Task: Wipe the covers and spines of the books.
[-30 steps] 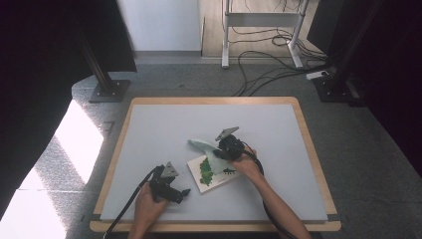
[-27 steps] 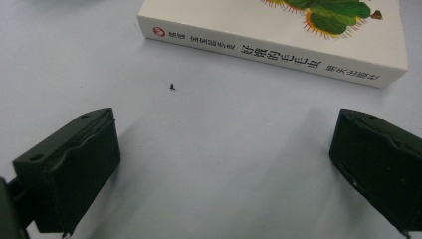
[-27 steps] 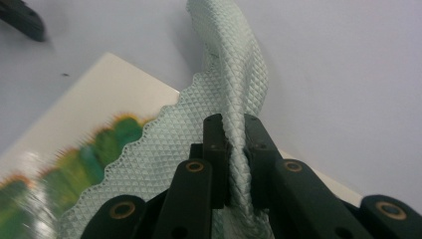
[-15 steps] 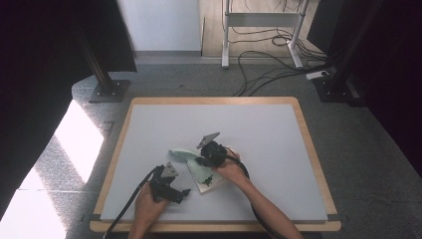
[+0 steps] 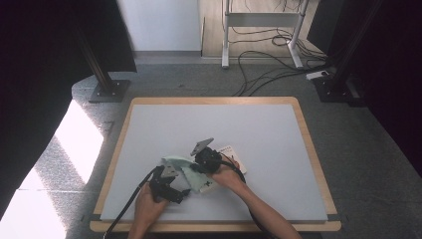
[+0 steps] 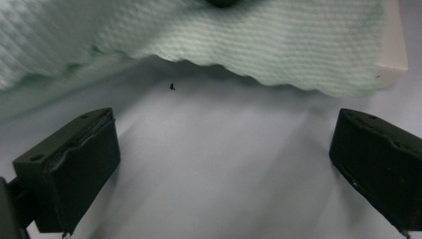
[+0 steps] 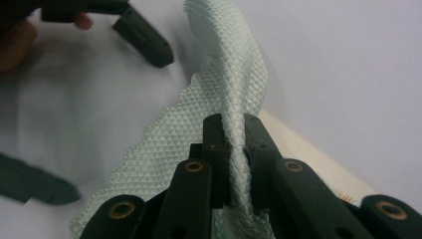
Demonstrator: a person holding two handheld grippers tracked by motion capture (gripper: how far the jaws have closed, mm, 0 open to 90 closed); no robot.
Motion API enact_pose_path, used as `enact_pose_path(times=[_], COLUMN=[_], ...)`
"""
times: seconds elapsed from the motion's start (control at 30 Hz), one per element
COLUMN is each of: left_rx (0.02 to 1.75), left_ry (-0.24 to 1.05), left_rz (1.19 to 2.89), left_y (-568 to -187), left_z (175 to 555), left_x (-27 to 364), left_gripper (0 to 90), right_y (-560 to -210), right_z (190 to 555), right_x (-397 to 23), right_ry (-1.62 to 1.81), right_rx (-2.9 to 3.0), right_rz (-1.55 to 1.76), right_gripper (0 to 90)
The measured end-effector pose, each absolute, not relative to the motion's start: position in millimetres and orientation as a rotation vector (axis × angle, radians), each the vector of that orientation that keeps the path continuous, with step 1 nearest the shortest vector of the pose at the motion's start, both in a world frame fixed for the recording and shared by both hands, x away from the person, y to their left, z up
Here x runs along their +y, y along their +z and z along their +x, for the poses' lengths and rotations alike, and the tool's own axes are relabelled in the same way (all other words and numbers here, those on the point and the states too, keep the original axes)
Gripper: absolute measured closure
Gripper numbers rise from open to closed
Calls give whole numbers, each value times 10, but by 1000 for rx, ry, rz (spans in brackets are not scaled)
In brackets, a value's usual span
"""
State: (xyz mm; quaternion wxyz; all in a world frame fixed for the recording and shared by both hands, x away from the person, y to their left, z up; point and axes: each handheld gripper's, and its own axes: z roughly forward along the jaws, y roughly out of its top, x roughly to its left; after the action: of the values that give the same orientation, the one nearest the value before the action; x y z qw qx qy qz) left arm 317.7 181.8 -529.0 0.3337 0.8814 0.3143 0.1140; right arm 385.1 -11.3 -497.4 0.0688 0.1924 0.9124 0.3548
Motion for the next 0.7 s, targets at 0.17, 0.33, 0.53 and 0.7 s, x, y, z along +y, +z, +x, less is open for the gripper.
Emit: enact_pose_path(times=[0.17,0.33,0.53,0.7], left_rx=[821,818,822,821], left_ry=[298,299,299,299], left_rz=[2300,2305,2300,2300], left_y=[-5290,-5288,-5290,-5290], left_z=[3177,3178,3177,3178], left_x=[1818,1819,1817,1817], left_gripper=[0,0,0,0], right_y=[-4968,-4974,-4981,-4991], right_z=[3767,3775,3854,3940], right_x=[-158,-250,-484,-700], right_ry=[1055,1053,1022,1011], right_rx=[2756,2753,2705,2681], right_rz=[549,556,624,708], right_gripper=[813,816,817,817])
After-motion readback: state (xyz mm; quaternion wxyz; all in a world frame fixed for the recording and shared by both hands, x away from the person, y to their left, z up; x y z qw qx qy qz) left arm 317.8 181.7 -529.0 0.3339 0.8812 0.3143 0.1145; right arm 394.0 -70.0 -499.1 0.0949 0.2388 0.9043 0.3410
